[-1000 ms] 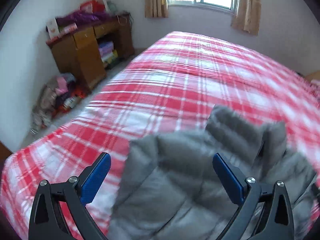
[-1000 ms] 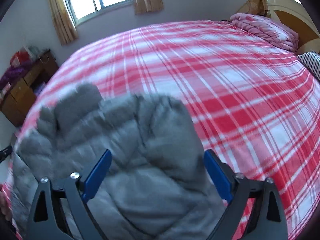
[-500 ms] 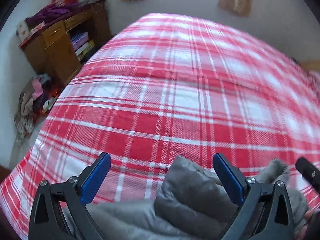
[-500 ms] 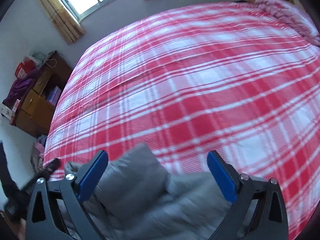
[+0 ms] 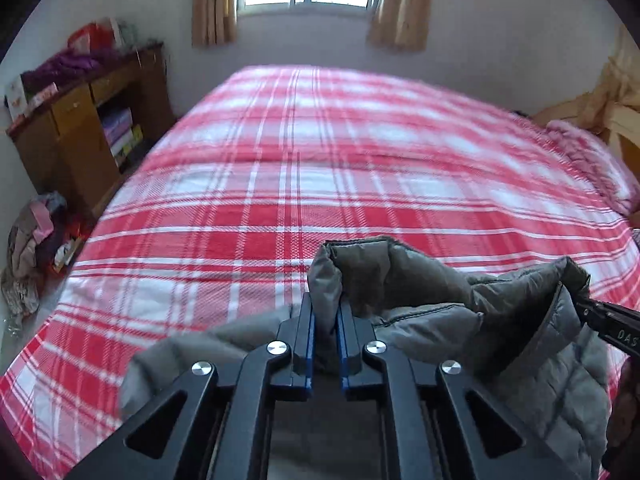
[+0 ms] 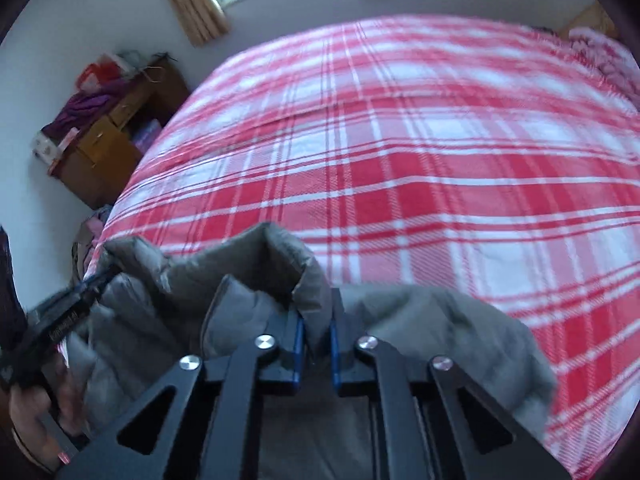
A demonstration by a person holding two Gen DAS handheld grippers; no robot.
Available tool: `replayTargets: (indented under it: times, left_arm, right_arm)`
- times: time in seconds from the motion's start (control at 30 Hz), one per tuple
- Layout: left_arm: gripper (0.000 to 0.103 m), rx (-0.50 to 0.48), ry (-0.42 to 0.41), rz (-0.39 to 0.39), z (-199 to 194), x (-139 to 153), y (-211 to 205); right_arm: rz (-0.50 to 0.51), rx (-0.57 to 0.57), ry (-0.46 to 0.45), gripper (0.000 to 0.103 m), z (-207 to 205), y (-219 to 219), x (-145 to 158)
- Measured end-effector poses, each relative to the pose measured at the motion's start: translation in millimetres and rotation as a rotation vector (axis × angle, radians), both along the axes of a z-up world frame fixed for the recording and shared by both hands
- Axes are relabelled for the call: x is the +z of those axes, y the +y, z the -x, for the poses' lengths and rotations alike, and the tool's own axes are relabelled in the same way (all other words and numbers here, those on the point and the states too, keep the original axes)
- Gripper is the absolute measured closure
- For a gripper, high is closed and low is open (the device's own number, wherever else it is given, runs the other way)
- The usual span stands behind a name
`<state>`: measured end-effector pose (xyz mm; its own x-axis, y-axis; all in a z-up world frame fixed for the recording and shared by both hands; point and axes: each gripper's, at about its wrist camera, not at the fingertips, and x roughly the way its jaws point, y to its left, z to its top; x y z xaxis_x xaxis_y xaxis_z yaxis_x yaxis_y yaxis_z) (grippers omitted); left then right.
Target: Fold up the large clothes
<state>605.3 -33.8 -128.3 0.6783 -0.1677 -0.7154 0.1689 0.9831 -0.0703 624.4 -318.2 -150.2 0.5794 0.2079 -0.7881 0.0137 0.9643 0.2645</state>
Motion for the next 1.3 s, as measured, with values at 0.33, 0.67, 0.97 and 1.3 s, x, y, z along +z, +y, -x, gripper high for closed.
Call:
replayTargets:
  times: [0.33, 0.67, 0.97, 1.3]
  left_arm:
    - [0.098, 0.070, 0.032, -0.063, 58.7, -69.6, 17.6]
    - [0.080, 0.066, -0.014, -0.066, 93.5, -32.2, 33.1]
    - [0.010, 0.241, -0.177, -0.058, 102.7, 42.8, 67.6]
    - [0.010, 0.163, -0.149, -0.203, 31.7, -2.7, -13.9]
  right_arm:
    - [0.107, -0.024, -0.040, 0.095, 72.4, -6.1, -38.0]
    - [0.228, -0.009, -0.060, 0.094, 89.6, -1.2, -39.4]
    - [0.151, -0.021, -0.070, 0.053, 121.3, -19.5, -13.9]
    - [0.089, -0.083, -0.263, 0.064, 111.6, 7.6, 53.7]
